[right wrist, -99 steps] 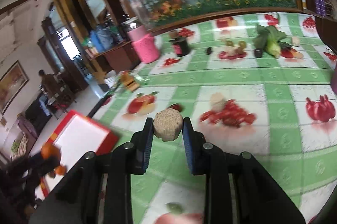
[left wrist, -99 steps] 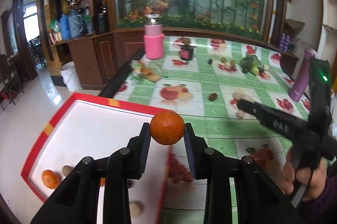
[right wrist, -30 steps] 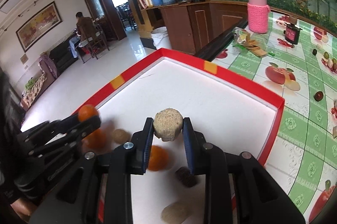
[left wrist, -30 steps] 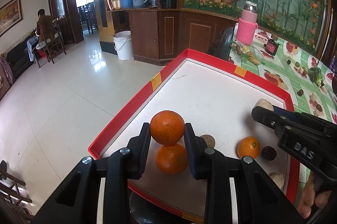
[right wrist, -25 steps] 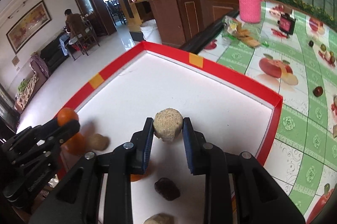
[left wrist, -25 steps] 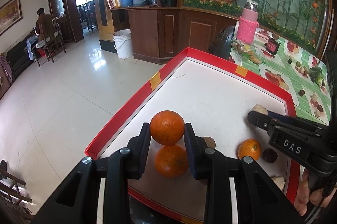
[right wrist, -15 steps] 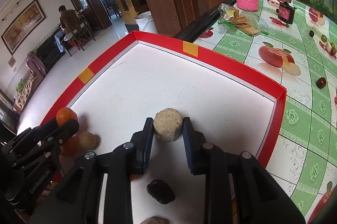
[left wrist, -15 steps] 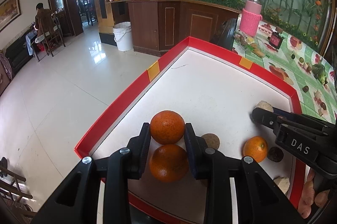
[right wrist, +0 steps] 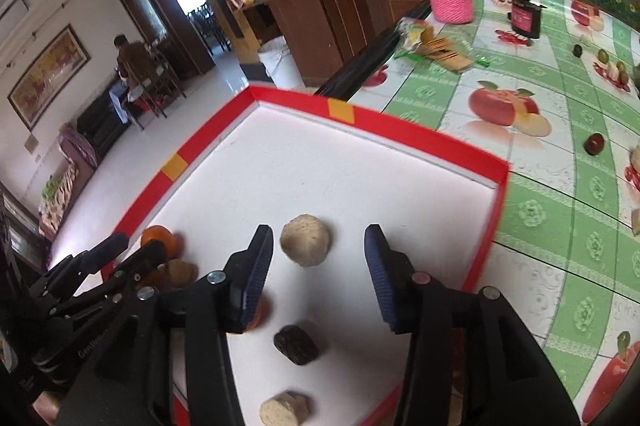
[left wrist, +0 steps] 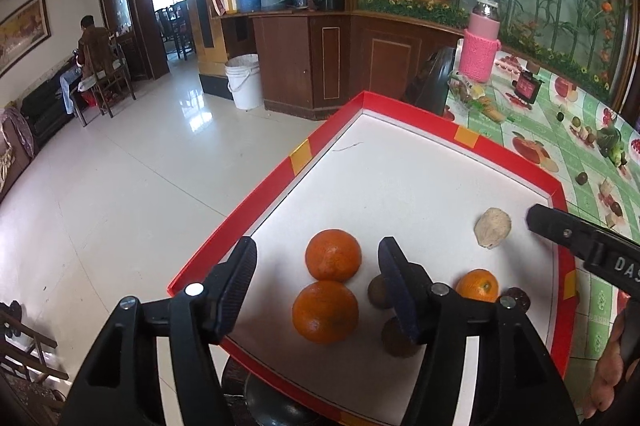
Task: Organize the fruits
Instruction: 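Move both grippers back over the fruits on the tablecloth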
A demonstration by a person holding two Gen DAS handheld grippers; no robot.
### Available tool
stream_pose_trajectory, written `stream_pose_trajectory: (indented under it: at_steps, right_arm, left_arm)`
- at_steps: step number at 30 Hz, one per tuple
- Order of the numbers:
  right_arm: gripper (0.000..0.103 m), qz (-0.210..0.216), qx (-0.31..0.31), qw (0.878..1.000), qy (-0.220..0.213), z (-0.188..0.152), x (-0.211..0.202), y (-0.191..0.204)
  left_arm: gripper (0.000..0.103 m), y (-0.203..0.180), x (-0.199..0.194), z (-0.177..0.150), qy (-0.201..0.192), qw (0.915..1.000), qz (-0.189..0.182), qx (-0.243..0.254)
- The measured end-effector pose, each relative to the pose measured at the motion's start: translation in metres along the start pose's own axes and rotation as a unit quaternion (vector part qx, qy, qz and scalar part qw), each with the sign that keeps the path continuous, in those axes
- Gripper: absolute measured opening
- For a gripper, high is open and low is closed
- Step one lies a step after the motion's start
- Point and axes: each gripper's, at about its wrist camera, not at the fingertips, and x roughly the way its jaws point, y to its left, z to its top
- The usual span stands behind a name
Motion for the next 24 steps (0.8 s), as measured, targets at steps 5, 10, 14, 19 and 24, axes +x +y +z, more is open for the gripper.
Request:
stream_pose_trajectory:
  at_steps: [5, 10, 14, 19, 24]
  right_arm:
    - [0.050, 0.002, 0.038, 0.999, -0.025, -0.009, -0.030, -0.033]
    - [0.050, -0.014, 0.062, 0.997, -0.049, -0.019, -0.063, -0.073]
    - [0.050, -0.035, 0.082, 0.994, -0.068, -0.024, -0.090, -0.112]
    - [0.050, -0.062, 0.109, 0.989, -0.078, -0.036, -0.116, -0.162]
    - [0.050, -0.080, 0.131, 0.986, -0.073, -0.044, -0.129, -0.203]
  left_arm:
    - [0.065, -0.022, -0.007, 0.001, -0.005, 0.9997, -0.011, 0.021]
    - [0.067, -0.050, -0.023, 0.006, -0.022, 0.9982, -0.027, 0.049]
    - [0.070, -0.076, -0.033, 0.008, -0.030, 0.9961, -0.046, 0.069]
    - [0.071, -0.123, -0.040, 0.006, -0.030, 0.9904, -0.077, 0.111]
    - [0.071, -0.165, -0.039, 0.003, -0.019, 0.9844, -0.099, 0.144]
